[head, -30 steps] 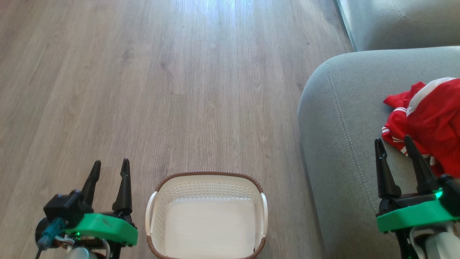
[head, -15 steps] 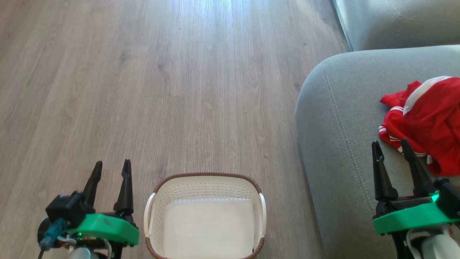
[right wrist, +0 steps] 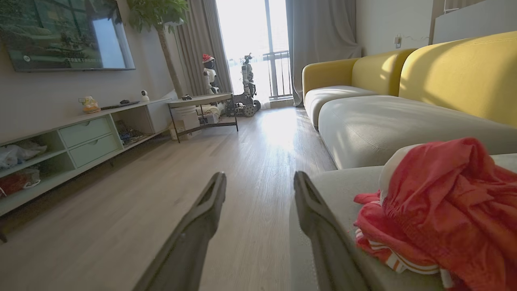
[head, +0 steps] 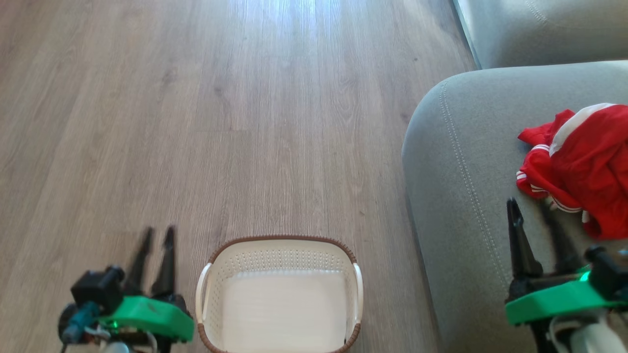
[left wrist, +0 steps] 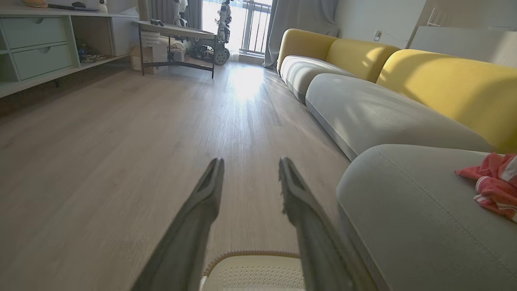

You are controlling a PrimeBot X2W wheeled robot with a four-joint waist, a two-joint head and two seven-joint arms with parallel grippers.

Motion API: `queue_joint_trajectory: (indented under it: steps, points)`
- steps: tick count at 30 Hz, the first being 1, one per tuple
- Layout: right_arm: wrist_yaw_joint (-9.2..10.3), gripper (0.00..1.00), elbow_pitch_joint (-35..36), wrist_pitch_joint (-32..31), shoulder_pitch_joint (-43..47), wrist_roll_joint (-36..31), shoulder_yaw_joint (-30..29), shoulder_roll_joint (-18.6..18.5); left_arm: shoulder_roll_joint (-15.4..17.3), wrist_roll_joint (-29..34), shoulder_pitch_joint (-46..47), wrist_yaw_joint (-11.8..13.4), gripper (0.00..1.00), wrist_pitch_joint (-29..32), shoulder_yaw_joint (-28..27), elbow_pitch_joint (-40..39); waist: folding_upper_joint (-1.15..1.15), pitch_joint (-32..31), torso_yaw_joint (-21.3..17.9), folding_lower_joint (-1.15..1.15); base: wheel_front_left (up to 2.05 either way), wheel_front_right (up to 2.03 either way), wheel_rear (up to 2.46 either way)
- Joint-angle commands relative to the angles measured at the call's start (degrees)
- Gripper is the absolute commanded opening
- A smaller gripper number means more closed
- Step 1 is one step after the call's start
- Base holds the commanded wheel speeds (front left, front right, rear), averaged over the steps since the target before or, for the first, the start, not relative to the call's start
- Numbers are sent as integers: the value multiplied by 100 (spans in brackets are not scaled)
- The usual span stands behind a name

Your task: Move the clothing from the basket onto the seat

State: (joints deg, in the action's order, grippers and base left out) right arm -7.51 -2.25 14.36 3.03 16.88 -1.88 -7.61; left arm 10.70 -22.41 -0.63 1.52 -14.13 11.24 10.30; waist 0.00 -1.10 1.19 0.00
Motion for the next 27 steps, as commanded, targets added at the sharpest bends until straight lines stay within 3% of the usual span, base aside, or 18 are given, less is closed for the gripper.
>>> queue_joint_trajectory:
  steps: [1, 27]
  points:
    - [0, 0, -83, -2, 13, 7, 15, 15, -19, -8, -14, -1, 0, 4, 8, 77, 0, 0, 0, 0, 0, 0, 0]
    - [0, 0, -389, -383, -151, 1559, -14, 82, -184, -1403, 92, -181, 0, 419, -341, 213, 0, 26, -24, 0, 0, 0, 0]
